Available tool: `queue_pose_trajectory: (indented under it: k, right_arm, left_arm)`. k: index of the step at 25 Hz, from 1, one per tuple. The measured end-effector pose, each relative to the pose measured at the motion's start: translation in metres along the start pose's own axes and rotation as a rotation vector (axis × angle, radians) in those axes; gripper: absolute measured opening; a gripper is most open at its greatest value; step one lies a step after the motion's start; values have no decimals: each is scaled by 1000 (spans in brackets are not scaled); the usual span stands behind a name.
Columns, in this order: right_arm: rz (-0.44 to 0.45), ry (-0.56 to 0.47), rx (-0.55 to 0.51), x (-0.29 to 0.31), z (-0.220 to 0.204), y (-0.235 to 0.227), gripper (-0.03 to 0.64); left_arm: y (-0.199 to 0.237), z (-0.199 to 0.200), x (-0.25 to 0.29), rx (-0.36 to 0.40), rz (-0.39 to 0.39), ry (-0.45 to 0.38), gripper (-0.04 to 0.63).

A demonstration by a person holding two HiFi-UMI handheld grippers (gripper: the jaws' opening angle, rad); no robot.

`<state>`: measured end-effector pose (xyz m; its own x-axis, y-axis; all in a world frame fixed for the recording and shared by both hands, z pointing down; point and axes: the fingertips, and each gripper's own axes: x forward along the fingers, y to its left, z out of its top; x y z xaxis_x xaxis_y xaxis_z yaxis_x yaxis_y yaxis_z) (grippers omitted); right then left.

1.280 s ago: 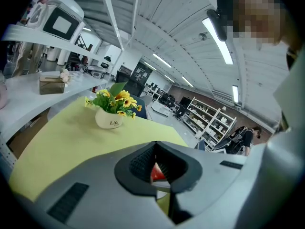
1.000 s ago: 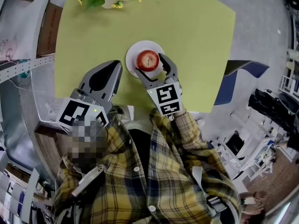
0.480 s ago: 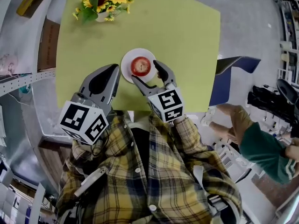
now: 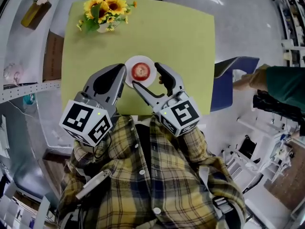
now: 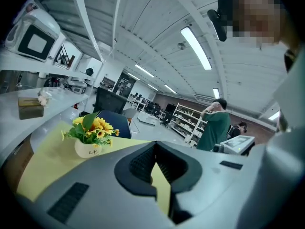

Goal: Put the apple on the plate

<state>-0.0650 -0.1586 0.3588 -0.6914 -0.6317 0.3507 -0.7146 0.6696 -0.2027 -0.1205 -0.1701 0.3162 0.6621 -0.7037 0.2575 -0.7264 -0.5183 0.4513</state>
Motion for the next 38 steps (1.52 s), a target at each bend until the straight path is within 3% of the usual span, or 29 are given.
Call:
queue_pose_trajectory:
  k: [9, 20, 38]
  right_arm:
    - [-14, -159, 102, -35, 60, -5, 242]
    - [-47, -218, 63, -74, 92, -3, 23]
    - [-96, -163, 96, -79, 79, -8, -3]
  left_arm:
    - [-13, 22, -6, 35, -27, -36, 8]
    - [-39, 19, 3, 46, -81, -29, 6]
    - [-52, 1, 4, 41, -136, 14, 8]
